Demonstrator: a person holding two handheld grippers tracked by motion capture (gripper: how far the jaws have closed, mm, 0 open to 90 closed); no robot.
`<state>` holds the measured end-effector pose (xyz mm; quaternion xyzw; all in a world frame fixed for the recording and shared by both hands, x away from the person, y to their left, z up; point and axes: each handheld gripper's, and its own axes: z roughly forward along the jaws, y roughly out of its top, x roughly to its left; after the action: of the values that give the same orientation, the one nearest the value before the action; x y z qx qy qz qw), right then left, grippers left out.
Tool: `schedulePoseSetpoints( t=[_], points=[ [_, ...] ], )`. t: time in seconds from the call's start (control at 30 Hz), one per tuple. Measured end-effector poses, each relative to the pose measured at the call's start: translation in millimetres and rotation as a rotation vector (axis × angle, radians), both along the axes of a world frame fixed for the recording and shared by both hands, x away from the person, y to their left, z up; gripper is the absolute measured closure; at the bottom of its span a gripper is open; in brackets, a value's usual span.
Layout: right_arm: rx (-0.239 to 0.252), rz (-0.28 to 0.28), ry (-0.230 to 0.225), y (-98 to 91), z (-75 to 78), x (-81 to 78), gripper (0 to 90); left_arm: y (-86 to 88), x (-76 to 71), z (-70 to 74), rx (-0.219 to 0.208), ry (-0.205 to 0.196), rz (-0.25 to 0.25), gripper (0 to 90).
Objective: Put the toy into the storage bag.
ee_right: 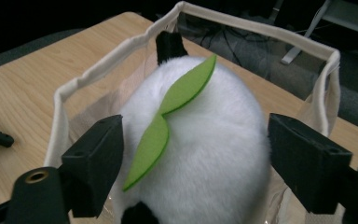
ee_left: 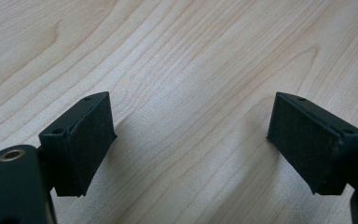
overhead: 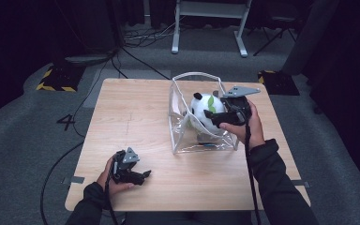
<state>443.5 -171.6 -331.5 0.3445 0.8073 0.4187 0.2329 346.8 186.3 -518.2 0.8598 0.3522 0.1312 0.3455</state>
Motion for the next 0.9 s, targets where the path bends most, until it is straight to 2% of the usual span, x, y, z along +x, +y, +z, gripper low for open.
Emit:
schedulePoseSetpoints(
  t=[0.07, 0.2, 0.57, 0.8, 0.9],
  points=[
    [0.010, -0.007, -0.016, -0.9, 3.6, -1.7, 25.5, 0.0, -0.3, 0.1, 0.000, 0.003, 0.003, 14.7],
    [-0.009, 0.002, -0.017, 0.8, 5.1, -2.5, 25.4, 0.1, -0.2, 0.1, 0.002, 0.002, 0.003, 14.7],
    [0.001, 0.006, -0.025, -3.9, 9.8, -5.1, 24.7, 0.0, 0.0, 0.0, 0.000, -0.001, 0.000, 14.7],
    [-0.011, 0.015, -0.033, -8.3, 13.1, -9.4, 24.9, 0.0, -0.3, 0.0, 0.000, 0.003, 0.003, 14.7],
    [-0.034, 0.019, -0.040, -8.8, 14.4, -11.4, 24.6, 0.0, 0.1, 0.0, 0.000, -0.001, -0.001, 14.7]
  ],
)
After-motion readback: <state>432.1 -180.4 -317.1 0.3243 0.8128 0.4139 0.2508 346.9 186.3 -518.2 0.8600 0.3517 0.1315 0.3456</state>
